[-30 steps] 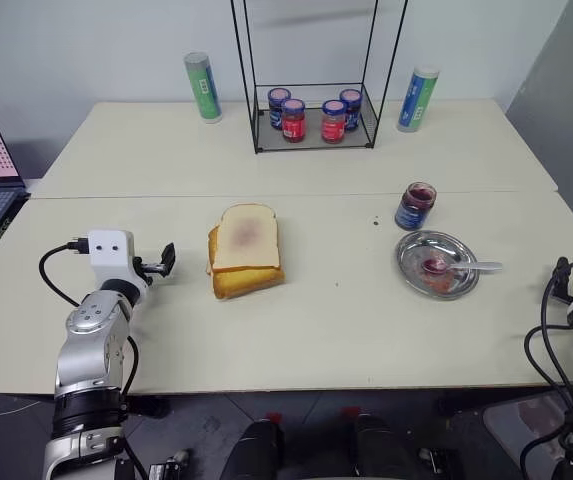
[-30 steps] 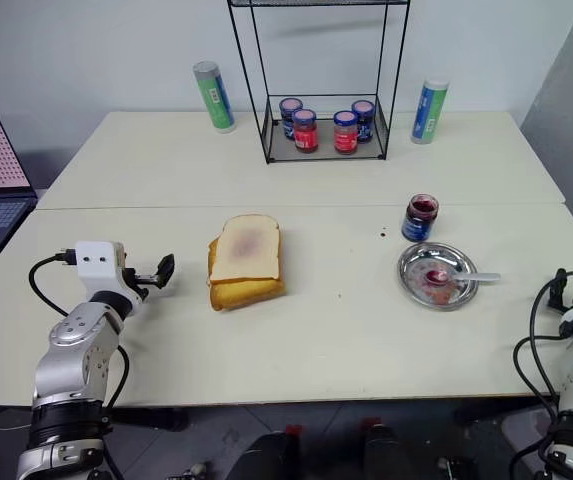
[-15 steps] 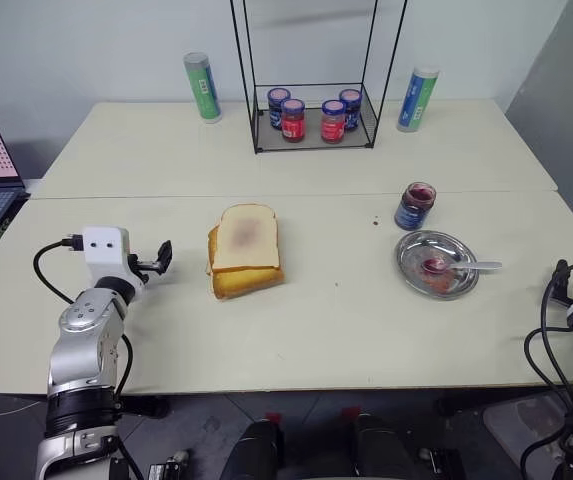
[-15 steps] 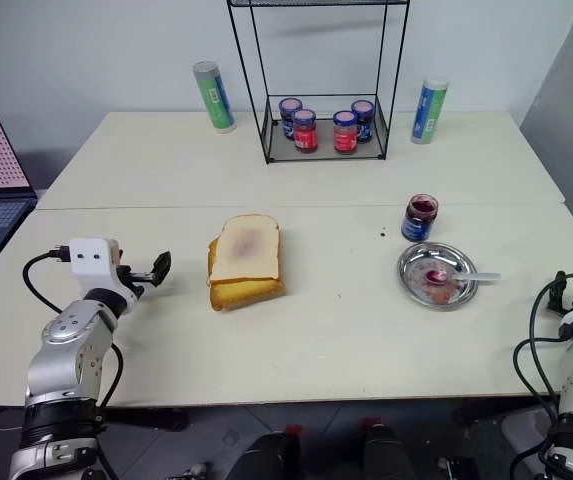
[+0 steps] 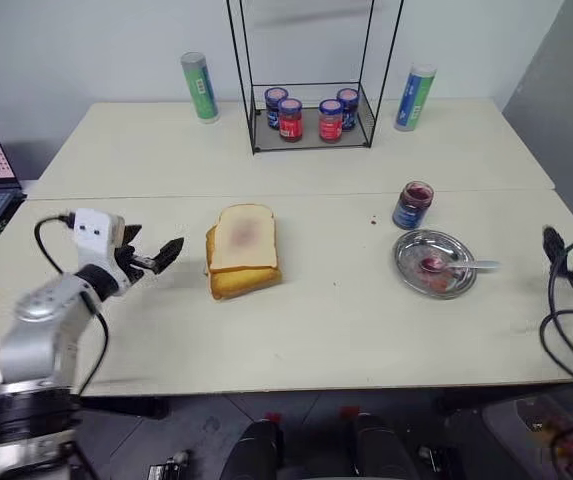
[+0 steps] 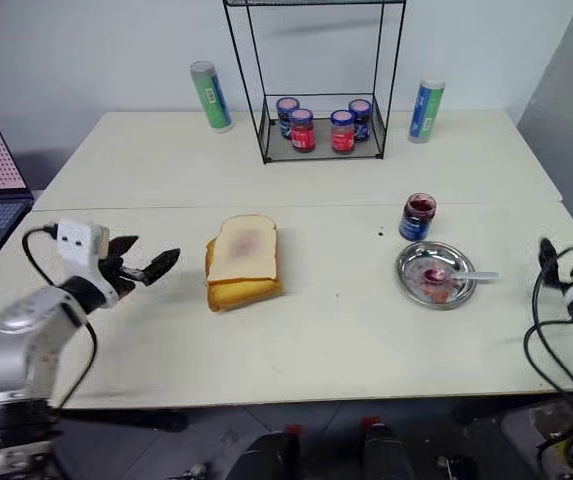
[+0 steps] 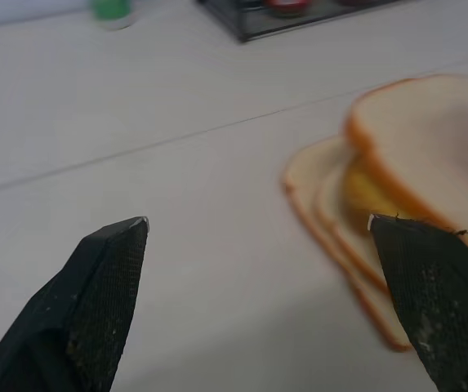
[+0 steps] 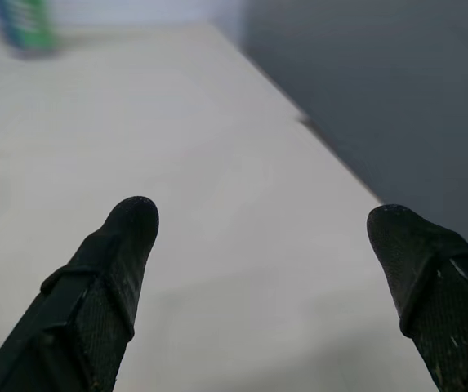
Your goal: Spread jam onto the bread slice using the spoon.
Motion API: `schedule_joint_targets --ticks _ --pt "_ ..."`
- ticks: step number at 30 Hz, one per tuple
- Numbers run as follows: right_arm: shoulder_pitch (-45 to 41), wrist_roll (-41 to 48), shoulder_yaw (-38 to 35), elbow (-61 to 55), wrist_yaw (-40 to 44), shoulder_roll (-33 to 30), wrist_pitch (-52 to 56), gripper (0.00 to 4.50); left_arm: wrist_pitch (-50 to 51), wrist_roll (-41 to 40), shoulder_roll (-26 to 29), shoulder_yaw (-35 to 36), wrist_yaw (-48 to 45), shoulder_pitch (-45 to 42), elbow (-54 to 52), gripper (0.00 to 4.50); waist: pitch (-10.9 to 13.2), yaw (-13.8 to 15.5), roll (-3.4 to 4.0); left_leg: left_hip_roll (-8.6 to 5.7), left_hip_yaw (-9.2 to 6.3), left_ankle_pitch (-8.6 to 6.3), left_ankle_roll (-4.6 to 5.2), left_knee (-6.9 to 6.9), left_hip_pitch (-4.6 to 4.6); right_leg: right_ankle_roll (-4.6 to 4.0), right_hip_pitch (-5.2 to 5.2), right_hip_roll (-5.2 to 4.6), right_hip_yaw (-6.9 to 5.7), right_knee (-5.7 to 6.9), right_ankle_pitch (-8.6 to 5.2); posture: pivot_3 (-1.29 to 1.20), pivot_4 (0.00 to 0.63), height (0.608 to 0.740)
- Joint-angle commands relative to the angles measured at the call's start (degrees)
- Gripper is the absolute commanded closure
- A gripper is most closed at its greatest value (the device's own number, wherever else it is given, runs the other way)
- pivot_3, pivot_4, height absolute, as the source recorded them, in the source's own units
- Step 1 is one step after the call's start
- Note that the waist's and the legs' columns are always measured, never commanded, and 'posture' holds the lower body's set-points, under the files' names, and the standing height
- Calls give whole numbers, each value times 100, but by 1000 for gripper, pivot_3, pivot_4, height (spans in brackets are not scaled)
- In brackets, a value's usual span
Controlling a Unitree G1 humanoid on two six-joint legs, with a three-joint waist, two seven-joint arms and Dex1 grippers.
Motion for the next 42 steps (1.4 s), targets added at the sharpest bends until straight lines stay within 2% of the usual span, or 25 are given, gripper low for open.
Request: schedule_joint_targets --ticks 1,5,9,13,23,26,28,30,32,39,42 --pt "-129 1468 193 -1129 1016 -503 1558 34 171 -109 437 -521 -958 -263 -249 0 -1 12 2 -2 -2 0 1 0 8 0 13 0 -1 -3 -1 0 150 740" --pt "2 2890 834 -2335 1862 -968 2873 34 -163 381 482 -1460 -1633 -907 138 0 1 50 -1 -3 -15 -2 4 5 9 0 28 0 -12 -10 -1 0 150 740" --pt "-51 3541 1240 -2810 1939 -954 3352 34 -739 887 285 -1959 -1853 -1395 917 0 2 55 -8 -3 -26 -4 6 9 7 0 35 1 -23 -14 -1 0 150 740" --pt "-64 3819 1472 -3029 1955 -941 3518 34 -1052 1097 167 -2146 -2073 -1670 1431 0 6 50 -14 -5 -25 -5 9 9 3 0 28 -2 -21 -14 -1 0 150 740" --pt "-122 3664 1664 -2995 1865 -756 3355 34 -1844 1692 131 -2453 -2444 -1939 2158 0 7 49 -17 -5 -29 -5 9 10 0 1 24 -2 -22 -12 -1 0 150 740" --pt "-138 3631 1695 -2983 1846 -718 3325 0 -1902 1679 49 -2388 -2441 -1974 2240 422 7 49 -16 -5 -39 -5 9 11 1 1 24 -2 -22 -11 -1 0 150 740" --pt "-147 3605 1708 -2975 1852 -709 3307 0 -1906 1668 -9 -2350 -2418 -2023 2296 937 7 48 -17 -6 -55 -5 9 13 0 1 24 -2 -23 -10 -1 0 150 740" --pt "-125 3574 1715 -2966 1877 -712 3291 0 -1949 1689 -33 -2343 -2410 -2047 2354 1185 7 49 -17 -7 -62 -5 9 16 -2 1 25 -2 -24 -10 -1 0 150 740" --pt "-86 3534 1710 -2960 1916 -736 3271 0 -1992 1706 -51 -2331 -2403 -2064 2395 1676 7 48 -17 -9 -67 -5 9 18 -2 1 26 -2 -28 -10 -1 0 150 740" --pt "11 3487 1678 -2932 1895 -738 3215 0 -2024 1703 -108 -2260 -2371 -2103 2359 2813 7 48 -17 -9 -70 -5 9 19 -2 1 28 -2 -31 -10 -1 0 150 740" --pt "52 3407 1637 -2909 1840 -723 3151 0 -2004 1646 -177 -2185 -2326 -2222 2318 3531 7 48 -17 -10 -71 -5 9 19 -2 1 28 -2 -31 -10 -1 0 150 740"
